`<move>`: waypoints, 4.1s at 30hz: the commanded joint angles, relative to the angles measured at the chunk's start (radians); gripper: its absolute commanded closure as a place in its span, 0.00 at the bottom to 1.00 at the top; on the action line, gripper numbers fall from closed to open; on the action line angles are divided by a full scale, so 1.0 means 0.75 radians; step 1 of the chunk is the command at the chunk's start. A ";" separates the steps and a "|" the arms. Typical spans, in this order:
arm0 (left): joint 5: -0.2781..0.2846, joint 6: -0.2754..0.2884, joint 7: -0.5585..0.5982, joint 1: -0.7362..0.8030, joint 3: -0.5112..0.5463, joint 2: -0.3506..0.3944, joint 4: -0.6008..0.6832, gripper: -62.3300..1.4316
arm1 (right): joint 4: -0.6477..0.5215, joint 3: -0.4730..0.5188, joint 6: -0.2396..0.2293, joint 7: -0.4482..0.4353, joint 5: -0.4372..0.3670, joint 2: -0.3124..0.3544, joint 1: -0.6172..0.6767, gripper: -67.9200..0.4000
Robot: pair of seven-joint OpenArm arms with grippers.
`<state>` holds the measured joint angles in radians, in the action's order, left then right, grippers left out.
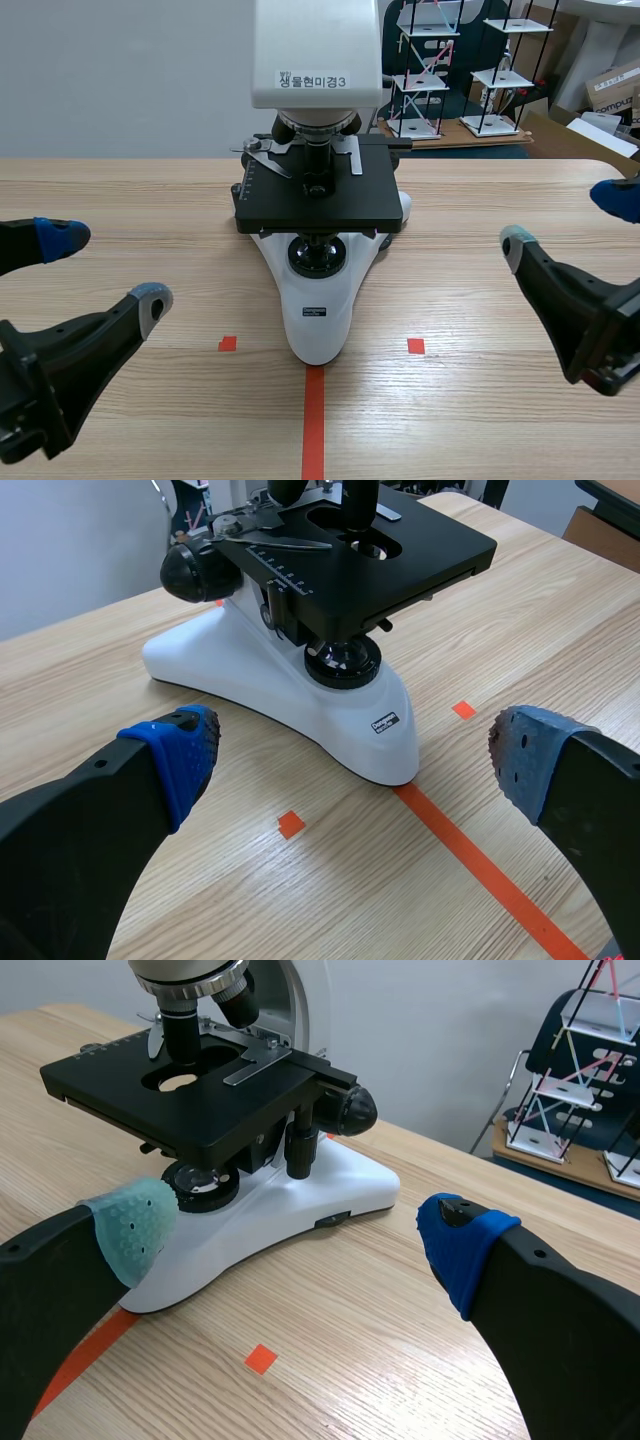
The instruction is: Point at the coarse focus knob
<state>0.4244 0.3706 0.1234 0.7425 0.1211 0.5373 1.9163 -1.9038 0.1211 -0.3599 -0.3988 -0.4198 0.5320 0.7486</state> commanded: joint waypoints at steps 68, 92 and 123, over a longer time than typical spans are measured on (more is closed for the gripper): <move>0.012 0.002 0.018 0.007 0.004 -0.004 0.014 0.09 | -0.024 -0.006 0.079 0.404 -0.149 0.018 -0.547 0.99; 0.012 0.002 0.018 0.007 0.004 -0.004 0.014 0.09 | 0.601 -0.470 0.056 0.559 -0.215 0.051 -1.406 0.99; 0.012 0.002 0.018 0.006 0.004 -0.004 0.014 0.09 | 0.856 -0.731 0.021 1.147 -0.359 -0.074 -1.807 0.99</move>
<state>0.4244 0.3702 0.1234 0.7425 0.1211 0.5377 1.9163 -1.2499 -0.4332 -0.3508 0.4759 -0.6815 0.4713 -0.5861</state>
